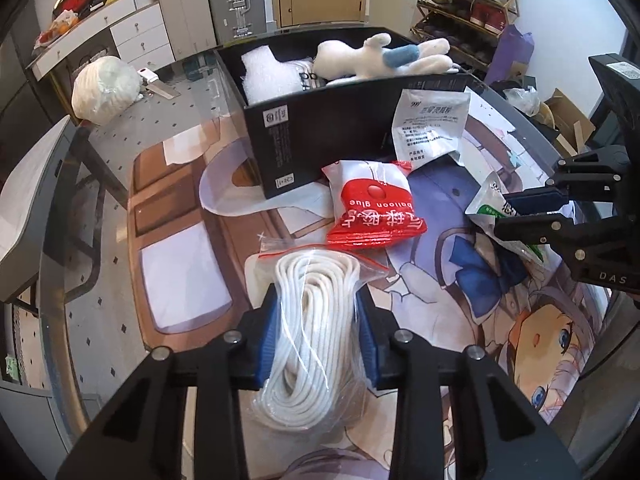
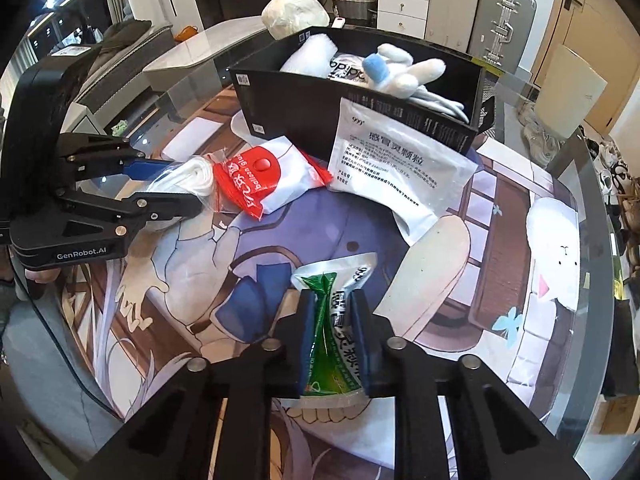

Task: Organize soft objects
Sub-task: 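Lift the bagged rope and green sachet and lower them into the black bin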

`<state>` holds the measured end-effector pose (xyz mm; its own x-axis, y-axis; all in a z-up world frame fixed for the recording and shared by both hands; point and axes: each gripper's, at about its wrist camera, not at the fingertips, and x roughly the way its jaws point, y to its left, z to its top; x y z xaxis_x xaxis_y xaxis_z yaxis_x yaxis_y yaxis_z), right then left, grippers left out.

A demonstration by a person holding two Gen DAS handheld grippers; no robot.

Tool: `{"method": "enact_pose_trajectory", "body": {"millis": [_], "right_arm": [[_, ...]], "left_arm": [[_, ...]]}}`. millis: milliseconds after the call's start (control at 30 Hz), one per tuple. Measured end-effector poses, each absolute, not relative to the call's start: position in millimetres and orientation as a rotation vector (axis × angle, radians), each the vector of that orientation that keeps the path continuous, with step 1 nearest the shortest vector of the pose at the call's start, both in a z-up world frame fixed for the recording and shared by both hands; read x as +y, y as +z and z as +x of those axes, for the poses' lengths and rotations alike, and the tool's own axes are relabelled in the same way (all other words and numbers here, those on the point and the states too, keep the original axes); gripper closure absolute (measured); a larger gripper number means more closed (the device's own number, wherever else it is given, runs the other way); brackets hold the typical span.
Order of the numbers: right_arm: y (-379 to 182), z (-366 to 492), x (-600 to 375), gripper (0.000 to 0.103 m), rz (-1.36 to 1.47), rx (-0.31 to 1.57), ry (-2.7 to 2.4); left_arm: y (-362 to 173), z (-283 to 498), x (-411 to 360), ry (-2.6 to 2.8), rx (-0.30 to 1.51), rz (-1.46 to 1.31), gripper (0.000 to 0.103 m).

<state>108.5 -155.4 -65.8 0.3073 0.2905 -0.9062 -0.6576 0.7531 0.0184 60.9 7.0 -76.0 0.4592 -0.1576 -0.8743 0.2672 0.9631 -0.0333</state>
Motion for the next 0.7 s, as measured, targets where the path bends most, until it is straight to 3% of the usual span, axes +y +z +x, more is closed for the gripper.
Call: {"method": "enact_pose_trajectory", "body": {"millis": [200,700], "right_arm": [[-59,110,-159,0.087,-0.35,1.062,0.644],[7,94,-177,0.087,-0.189,0.709,0.659]], "left_arm": [[-65,58,9,-0.247,1.021,0.111,0.07],[-13,51,23,-0.216,0.781,0.054,0.07]]}}
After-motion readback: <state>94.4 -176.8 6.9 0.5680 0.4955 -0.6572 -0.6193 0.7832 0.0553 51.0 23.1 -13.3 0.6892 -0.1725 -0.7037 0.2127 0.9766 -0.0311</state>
